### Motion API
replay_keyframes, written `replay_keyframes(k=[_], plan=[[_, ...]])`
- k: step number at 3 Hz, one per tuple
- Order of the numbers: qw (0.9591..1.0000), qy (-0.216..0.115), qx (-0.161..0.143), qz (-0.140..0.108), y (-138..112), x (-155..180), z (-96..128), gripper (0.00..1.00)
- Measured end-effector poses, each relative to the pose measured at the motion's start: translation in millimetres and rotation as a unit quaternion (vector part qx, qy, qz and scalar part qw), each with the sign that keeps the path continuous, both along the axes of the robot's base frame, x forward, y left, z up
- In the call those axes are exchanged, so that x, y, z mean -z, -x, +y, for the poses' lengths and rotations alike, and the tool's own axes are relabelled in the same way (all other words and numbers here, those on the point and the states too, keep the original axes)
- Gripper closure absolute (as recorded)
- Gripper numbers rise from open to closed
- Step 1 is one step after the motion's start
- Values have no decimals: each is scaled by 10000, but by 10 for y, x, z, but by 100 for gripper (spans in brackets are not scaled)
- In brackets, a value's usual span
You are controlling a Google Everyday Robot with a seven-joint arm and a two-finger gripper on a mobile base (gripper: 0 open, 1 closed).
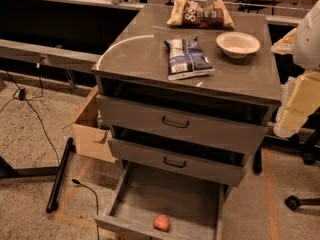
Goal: Pick apple from bottom drawer and place on counter
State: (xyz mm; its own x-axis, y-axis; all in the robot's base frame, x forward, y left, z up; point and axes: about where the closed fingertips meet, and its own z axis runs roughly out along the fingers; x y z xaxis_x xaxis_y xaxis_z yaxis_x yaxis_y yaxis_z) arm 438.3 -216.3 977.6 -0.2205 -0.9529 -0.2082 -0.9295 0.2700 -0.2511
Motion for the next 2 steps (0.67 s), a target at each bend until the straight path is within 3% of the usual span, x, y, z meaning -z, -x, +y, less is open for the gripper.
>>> replay_keyframes(k=[1,2], plan=[[10000,-1,1,0,0,2,0,0],[9998,-135,138,24,18,217,37,0]])
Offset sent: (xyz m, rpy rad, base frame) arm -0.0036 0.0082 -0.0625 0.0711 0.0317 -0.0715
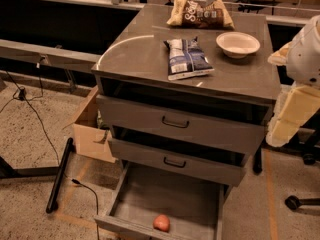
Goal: Pick apple from bottom drawer and place on counter
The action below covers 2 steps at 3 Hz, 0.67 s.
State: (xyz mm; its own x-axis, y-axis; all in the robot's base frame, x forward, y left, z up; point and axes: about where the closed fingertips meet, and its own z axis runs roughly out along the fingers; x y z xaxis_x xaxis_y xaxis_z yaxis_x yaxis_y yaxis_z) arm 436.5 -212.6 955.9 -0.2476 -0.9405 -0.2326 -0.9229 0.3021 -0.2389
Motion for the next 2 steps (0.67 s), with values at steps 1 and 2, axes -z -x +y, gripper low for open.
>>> replay_keyframes(k=[1,2], plan=[[9988,-203,441,-5,128,477,-89,0],[9964,-411,747,32,315,1119,-255,0]])
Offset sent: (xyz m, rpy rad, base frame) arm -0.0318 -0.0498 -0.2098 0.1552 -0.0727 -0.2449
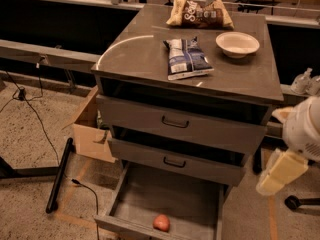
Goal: Pick apple from bottom drawer and place on counter
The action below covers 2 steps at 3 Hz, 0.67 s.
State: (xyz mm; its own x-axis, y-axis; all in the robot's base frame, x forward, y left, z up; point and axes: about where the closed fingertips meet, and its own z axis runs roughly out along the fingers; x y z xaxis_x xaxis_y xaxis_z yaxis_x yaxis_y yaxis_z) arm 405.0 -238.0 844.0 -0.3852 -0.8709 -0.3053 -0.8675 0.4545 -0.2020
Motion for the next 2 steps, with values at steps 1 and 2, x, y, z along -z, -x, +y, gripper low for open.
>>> replay_keyframes(k=[1,2], plan=[[9999,-116,98,-62,161,638,-85,0],[9998,-169,22,-127,155,1257,-86,0]])
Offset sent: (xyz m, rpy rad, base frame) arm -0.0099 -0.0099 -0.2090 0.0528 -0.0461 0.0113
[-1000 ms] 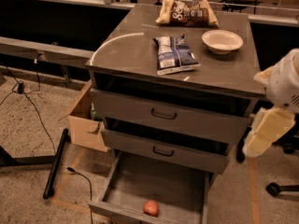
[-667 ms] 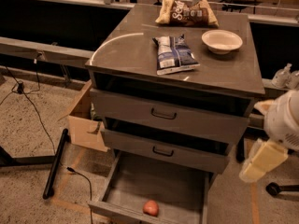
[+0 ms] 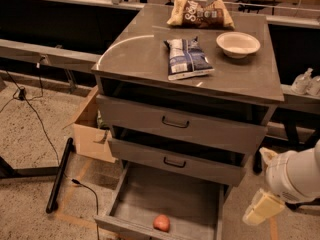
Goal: Pick apple from bottom drawer and place on counter
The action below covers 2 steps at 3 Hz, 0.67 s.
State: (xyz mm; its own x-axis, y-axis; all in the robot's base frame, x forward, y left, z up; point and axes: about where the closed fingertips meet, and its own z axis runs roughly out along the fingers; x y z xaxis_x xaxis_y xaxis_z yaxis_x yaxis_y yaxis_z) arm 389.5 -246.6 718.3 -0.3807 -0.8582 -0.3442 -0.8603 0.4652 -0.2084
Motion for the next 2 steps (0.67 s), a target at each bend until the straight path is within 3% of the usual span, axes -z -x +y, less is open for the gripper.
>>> replay_keyframes(k=[1,2], plan=[[9999,-7,39,-157,-71,49,-5,0],[9999,-3,31,-133,-57,40,-2,0]])
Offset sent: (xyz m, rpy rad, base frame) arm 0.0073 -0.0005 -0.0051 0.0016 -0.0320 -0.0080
